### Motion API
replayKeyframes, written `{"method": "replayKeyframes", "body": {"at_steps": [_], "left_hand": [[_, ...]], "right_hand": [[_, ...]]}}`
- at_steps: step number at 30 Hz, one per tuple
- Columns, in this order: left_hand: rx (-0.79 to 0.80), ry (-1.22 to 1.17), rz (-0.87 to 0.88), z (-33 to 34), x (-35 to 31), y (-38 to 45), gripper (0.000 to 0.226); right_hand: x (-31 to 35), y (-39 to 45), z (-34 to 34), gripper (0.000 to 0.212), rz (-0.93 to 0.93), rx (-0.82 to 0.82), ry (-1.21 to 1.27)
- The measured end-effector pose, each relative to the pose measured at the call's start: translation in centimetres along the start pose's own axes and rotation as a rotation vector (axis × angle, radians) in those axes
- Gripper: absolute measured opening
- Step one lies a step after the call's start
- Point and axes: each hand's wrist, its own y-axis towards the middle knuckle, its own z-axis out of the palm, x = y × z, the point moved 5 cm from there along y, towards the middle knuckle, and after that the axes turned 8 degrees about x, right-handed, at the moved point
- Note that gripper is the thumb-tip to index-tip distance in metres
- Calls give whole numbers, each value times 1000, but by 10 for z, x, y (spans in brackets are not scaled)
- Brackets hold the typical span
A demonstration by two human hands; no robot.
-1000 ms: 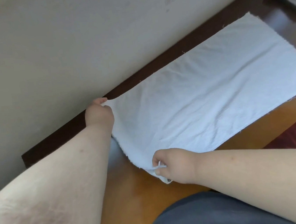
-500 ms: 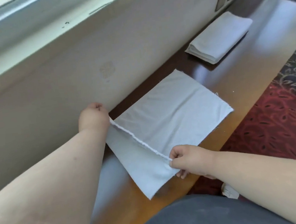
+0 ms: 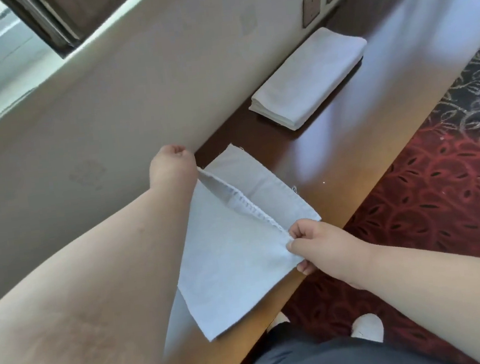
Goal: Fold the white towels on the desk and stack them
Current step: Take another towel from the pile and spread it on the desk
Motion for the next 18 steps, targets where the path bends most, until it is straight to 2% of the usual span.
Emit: {"method": "replayKeyframes", "body": {"at_steps": [3,6,9,12,18], "left_hand": [[57,130,57,44,-24,29,33],[158,219,91,85,-34,59,34],[244,246,109,118,-34,85,39],[313,249,96,141,-30,103,41],[399,259,146,161,-19,121,42]], "right_hand": [[-17,22,-32,8,58,-145,28],[-27,45,-55,8,103,-253,-81],[-30,65,-74,7,137,-288,-253],[-36,78,-88,8,176,-308,-320],[-45,82,-99,11,232,-329,-523]]}}
